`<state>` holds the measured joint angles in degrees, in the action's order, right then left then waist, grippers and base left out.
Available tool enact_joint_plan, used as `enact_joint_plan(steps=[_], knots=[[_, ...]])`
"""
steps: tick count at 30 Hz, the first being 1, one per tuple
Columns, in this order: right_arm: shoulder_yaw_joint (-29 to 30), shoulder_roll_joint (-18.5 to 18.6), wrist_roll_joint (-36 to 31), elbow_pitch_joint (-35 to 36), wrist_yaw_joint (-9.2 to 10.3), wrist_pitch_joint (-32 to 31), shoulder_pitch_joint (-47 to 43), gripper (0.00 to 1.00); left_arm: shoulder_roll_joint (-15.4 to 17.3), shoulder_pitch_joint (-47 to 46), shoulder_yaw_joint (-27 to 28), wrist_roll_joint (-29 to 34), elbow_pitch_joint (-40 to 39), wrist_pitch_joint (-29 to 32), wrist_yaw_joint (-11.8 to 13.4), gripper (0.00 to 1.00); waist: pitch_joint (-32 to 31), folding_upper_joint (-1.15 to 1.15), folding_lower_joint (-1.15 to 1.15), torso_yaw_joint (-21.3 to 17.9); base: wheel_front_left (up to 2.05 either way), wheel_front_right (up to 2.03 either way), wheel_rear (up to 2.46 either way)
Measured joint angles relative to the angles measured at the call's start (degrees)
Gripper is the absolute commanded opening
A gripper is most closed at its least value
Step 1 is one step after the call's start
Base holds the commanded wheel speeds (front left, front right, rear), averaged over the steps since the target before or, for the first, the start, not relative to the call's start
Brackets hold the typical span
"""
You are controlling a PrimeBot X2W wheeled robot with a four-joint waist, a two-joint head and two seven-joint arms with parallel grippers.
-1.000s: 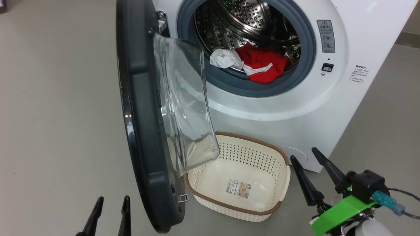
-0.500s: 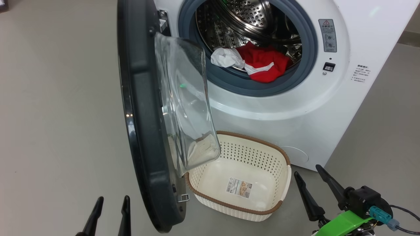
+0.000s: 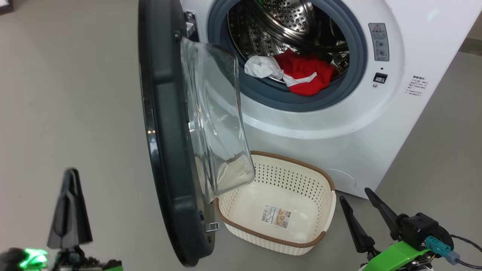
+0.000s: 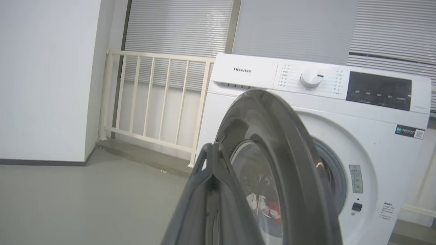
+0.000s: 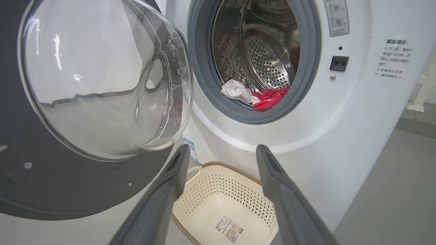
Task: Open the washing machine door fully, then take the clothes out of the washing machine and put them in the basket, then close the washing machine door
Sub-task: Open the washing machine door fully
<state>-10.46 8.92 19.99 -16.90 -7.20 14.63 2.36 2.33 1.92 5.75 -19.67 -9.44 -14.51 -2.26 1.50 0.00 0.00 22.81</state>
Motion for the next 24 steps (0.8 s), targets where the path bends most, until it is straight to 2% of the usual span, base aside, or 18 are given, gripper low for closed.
enact_joint_plan(steps=[5, 8, 11, 16, 24], knots=[[0.1, 0.0, -0.4, 0.4, -0.01, 0.0, 0.0, 1.0, 0.0, -0.9, -3.3, -1.1, -11.3, -0.2, 0.3, 0.0, -0.2, 0.0, 0.0, -0.2, 0.0, 0.0, 0.0], [0.2, -0.1, -0.4, 0.6, 0.0, 0.0, 0.0, 1.0, 0.0, -0.9, -9.1, -1.4, -15.6, -0.3, -0.6, 0.0, -0.3, 0.0, 0.0, -0.4, 0.0, 0.0, 0.0], [0.3, -0.3, -0.5, 0.9, 0.0, 0.0, 0.0, 1.0, 0.1, 0.2, -17.1, -0.1, -15.9, -0.3, -2.9, 0.0, -0.3, 0.0, 0.0, -0.6, 0.0, 0.0, 0.0], [0.3, -0.6, -0.5, 1.1, -0.01, 0.0, 0.0, 1.0, 0.4, 2.7, -24.7, -0.5, -9.6, -0.3, -3.9, 0.0, -0.4, 0.0, 0.0, -0.9, 0.0, 0.0, 0.0], [0.3, -0.8, -0.5, 1.2, -0.01, 0.0, 0.0, 1.0, 0.5, 3.7, -27.9, -1.0, 4.2, -0.1, -3.9, 0.0, -0.8, 0.0, 0.0, -1.3, 0.0, 0.0, 0.0]])
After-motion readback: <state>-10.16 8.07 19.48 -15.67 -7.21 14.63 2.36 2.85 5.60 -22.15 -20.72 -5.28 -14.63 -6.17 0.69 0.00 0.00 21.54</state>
